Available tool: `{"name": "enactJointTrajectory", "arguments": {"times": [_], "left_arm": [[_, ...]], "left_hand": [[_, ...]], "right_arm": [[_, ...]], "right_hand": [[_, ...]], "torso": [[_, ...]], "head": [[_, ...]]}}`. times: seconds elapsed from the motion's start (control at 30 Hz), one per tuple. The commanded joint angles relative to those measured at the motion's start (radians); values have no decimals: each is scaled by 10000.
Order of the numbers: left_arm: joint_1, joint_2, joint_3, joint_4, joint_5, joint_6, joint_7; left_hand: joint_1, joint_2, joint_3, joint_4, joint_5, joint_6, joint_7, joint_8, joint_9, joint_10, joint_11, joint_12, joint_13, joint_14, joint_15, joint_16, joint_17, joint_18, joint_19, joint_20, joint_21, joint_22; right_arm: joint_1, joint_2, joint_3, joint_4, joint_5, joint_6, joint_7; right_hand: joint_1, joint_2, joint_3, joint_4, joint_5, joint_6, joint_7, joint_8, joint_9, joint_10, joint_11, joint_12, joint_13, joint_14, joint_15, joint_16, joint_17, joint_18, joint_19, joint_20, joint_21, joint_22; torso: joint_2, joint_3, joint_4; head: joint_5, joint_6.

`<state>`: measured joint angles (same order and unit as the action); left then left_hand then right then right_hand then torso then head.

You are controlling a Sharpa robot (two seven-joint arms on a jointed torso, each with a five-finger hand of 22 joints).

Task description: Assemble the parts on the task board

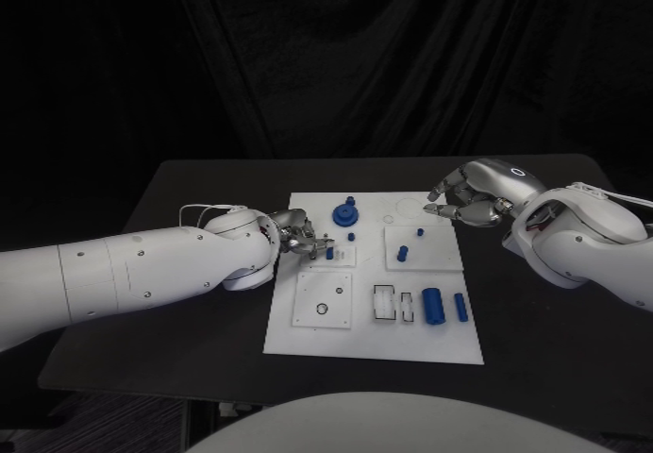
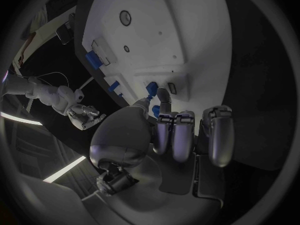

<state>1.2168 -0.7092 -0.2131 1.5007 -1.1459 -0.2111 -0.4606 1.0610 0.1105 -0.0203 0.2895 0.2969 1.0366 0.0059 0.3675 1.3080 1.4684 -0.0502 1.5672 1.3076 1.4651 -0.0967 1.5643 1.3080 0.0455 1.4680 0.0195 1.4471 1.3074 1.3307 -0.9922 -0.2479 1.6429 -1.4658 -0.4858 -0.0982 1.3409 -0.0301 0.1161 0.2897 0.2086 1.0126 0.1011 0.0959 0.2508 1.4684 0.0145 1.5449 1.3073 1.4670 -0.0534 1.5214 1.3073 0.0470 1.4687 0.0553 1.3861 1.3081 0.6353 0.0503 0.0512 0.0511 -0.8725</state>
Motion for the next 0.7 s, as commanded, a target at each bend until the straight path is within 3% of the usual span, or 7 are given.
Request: {"name": "enactJointTrajectory", "arguments": {"times": [0.03, 0.23, 0.37, 0.5, 0.6, 0.7], "left_arm": [[252, -60, 23, 107, -616, -196, -104], [719, -112, 23, 96, -1026, -27, -36], [943, -41, 23, -133, -1121, 283, -24], [1039, 122, 23, -524, -1157, 618, -47], [1073, 287, 23, -895, -1134, 948, -134], [1087, 473, 23, -1293, -884, 1230, -241]], "left_hand": [[54, 9, -133, 25, -192, -162, 20, 46, 297, 1024, -66, 36, 2632, 1057, -62, 65, 2628, -41, 121, -83, 9, 1569], [100, -15, -160, 10, -255, -168, 13, 119, 302, 1024, -68, 36, 2632, 1057, -61, 65, 2628, -69, 181, -83, 87, 1642], [141, -12, -180, 13, -338, -150, 7, 219, 307, 1024, -71, 36, 2632, 1057, -61, 65, 2628, -72, 188, -84, 94, 1653], [214, 7, -204, 4, -543, -214, 10, 267, 292, 1024, -68, 36, 2632, 1057, -58, 65, 2628, -65, 168, -81, 66, 1642], [281, 33, -224, 8, -922, -208, 14, 505, 313, 1024, -65, 36, 2632, 1057, -55, 65, 2628, -64, 163, -77, 55, 1650], [221, -15, -307, 17, -925, -345, 36, 408, 287, 1024, -50, 36, 2632, 1057, -46, 65, 2628, -59, 150, -72, 35, 1642]], "right_arm": [[-25, -15, 6, 20, -19, -125, -111], [-24, 3, 6, 2, -19, -147, -101], [-24, 13, 6, -25, -19, -134, -113], [-24, 44, 6, -52, -19, -118, -115], [-24, 67, 6, -66, -19, -80, -116], [-25, 80, 6, -78, -19, -52, -119]], "right_hand": [[-13, 124, 45, 10, 45, 60, -9, -47, -15, 755, 48, -34, 2299, 881, 45, -43, 1940, -28, 263, 45, -34, 2042], [-32, 131, 40, 14, 53, 57, -7, -52, -19, 753, 50, -36, 2296, 882, 46, -42, 1941, -30, 266, 46, -26, 2045], [-32, 131, 40, 14, 53, 57, -7, -52, -19, 753, 50, -36, 2296, 882, 46, -42, 1941, -30, 266, 46, -26, 2045], [-32, 131, 40, 14, 53, 57, -7, -52, -19, 753, 50, -36, 2296, 882, 46, -42, 1941, -30, 266, 46, -26, 2045], [-38, 144, 44, 7, 81, 52, -9, -59, -25, 748, 49, -43, 2289, 880, 48, -48, 1934, -28, 264, 46, -34, 2043], [-24, 151, 53, -9, 126, 50, -13, -65, -31, 744, 46, -47, 2284, 880, 48, -45, 1936, -27, 262, 46, -37, 2042]], "torso": [[-1, -4, 3], [-12, -5, -11], [-30, 26, -37], [-3, 22, -39], [28, 3, -29], [29, -1, -31]], "head": [[7, -2], [63, -2], [141, -2], [184, -2], [177, -2], [181, -2]]}}
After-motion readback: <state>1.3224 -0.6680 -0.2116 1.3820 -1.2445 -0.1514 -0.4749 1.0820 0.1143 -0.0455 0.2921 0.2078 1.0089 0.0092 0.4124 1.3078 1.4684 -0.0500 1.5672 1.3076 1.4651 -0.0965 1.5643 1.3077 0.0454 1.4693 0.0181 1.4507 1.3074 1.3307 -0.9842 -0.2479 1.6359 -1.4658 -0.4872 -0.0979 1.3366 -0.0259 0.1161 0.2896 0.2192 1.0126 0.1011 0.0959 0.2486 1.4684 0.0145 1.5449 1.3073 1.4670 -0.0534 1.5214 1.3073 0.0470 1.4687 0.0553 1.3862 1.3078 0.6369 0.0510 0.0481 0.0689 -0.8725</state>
